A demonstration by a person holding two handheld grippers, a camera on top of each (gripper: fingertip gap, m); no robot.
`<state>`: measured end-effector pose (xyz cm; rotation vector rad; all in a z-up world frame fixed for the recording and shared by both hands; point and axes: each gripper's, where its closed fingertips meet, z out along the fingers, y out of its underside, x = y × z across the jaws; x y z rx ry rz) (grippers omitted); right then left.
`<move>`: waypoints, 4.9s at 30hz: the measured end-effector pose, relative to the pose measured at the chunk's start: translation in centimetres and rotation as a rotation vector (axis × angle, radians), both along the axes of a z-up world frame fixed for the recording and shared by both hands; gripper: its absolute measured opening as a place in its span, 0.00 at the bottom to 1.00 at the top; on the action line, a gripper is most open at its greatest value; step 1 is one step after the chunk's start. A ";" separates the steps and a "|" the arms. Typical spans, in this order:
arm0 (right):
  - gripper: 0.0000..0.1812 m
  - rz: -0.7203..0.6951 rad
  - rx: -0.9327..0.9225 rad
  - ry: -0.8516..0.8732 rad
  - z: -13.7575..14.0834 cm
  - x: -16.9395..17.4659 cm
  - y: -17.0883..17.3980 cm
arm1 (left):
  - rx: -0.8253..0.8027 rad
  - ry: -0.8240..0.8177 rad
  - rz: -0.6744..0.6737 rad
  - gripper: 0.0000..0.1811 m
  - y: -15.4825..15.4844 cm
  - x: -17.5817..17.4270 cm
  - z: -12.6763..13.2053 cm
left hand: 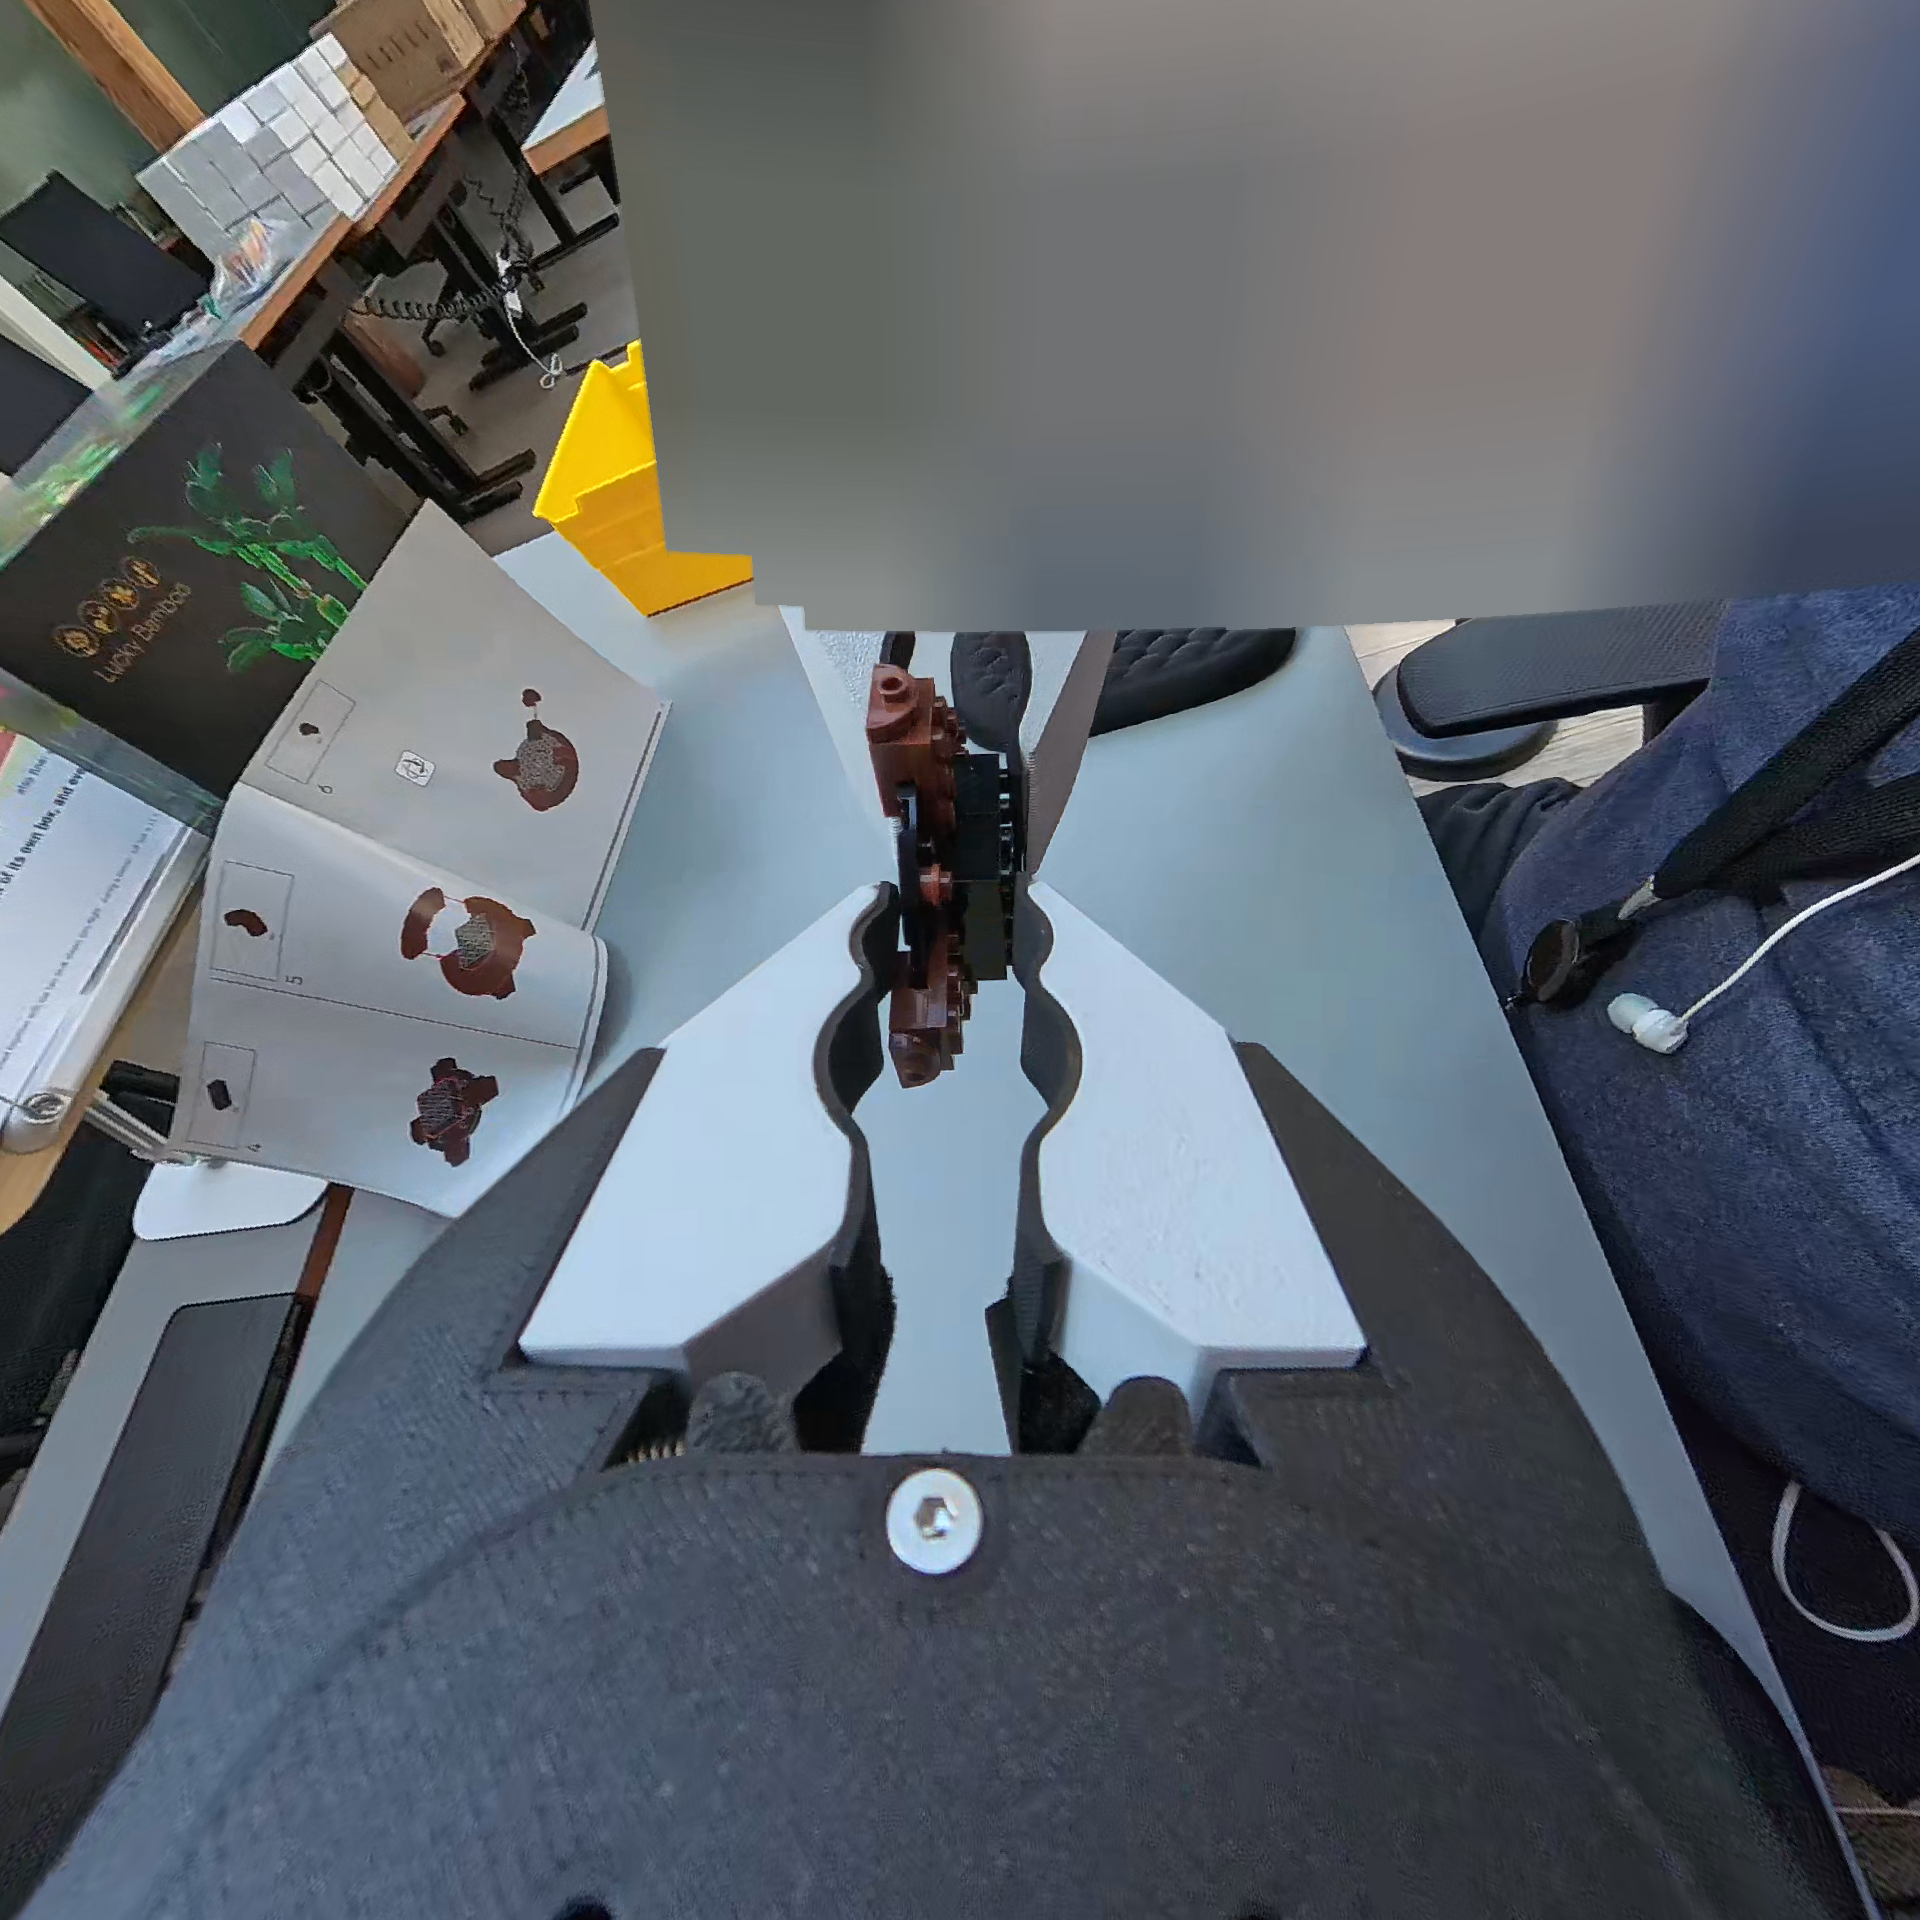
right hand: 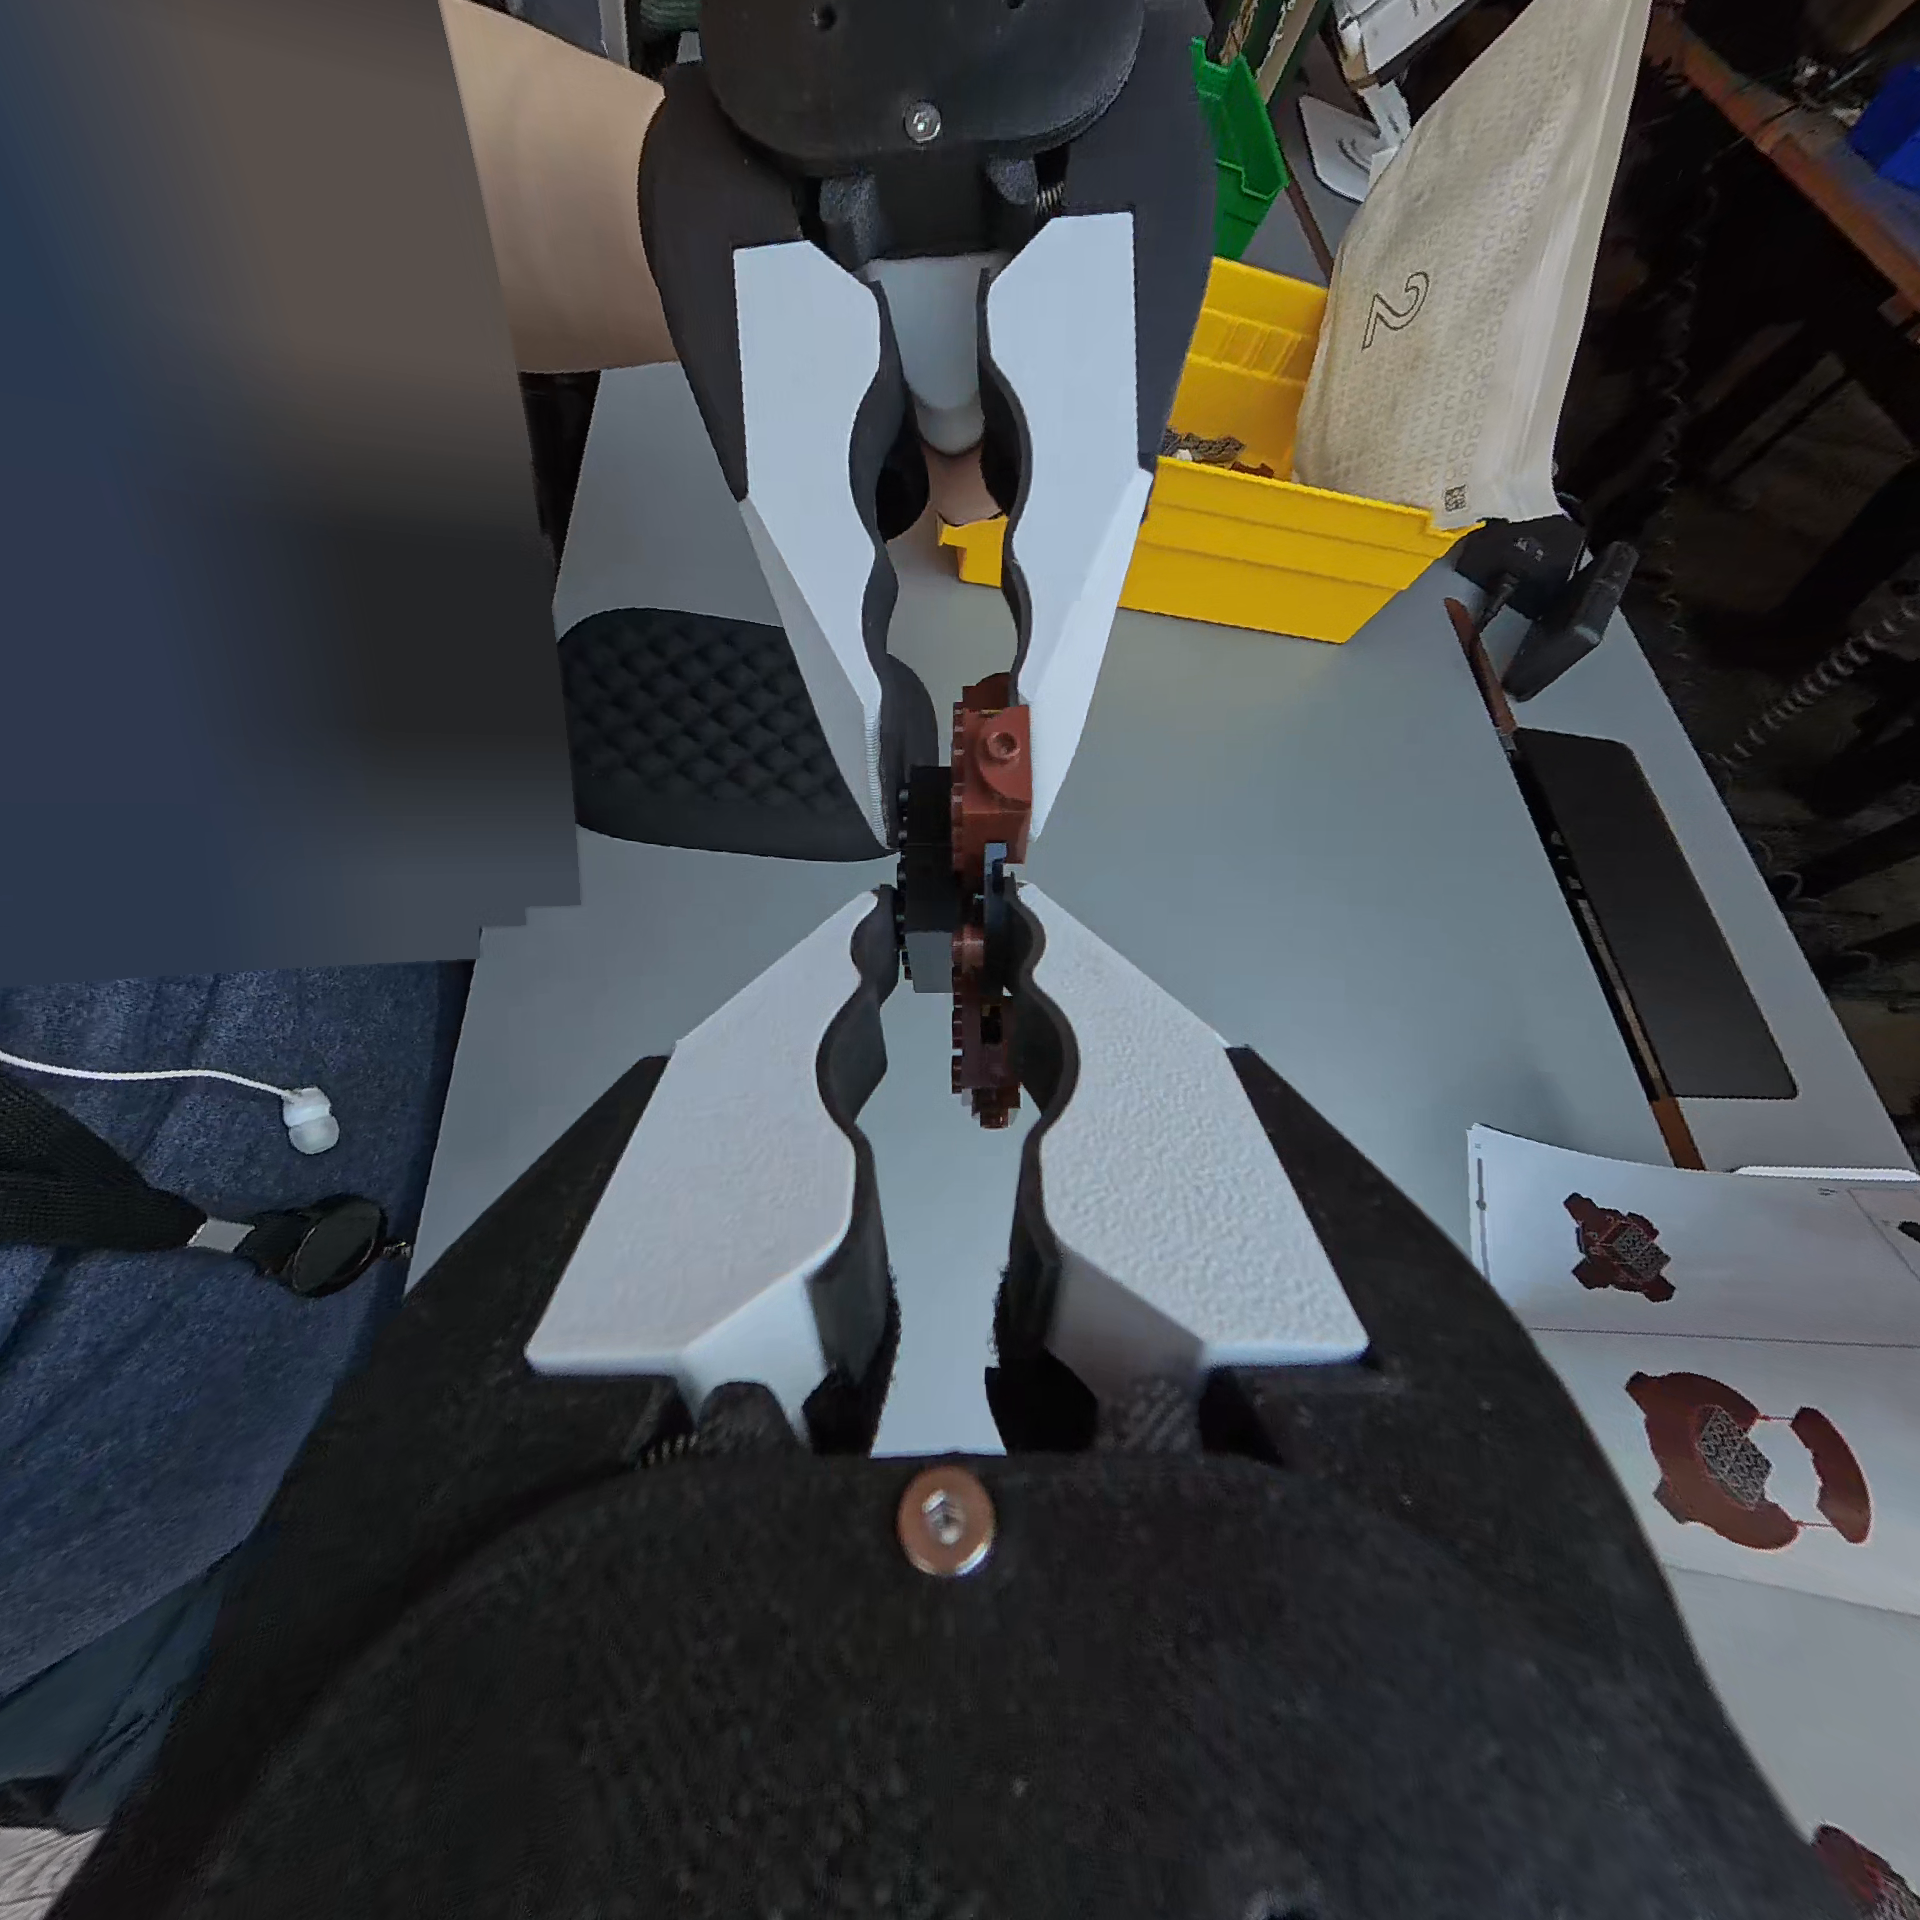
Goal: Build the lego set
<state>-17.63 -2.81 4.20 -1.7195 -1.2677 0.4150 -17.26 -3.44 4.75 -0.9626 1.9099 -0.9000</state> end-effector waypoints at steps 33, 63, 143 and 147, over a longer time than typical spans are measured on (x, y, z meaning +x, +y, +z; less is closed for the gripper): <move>0.10 0.063 0.507 -0.151 0.8 -1.0 -0.6 | 0.474 -0.076 0.045 0.09 -0.3 -0.3 -0.5; 0.10 0.020 0.525 -0.238 -0.2 -0.6 -0.9 | 0.595 -0.131 0.104 0.10 0.4 -1.6 -0.8; 0.10 0.062 0.198 -0.177 -2.5 -1.4 -0.4 | 0.213 0.067 0.047 0.09 -0.6 -1.0 -2.9; 0.10 0.056 0.158 -0.108 -2.5 -1.4 -0.4 | 0.170 0.063 0.030 0.09 -0.7 -1.0 -2.8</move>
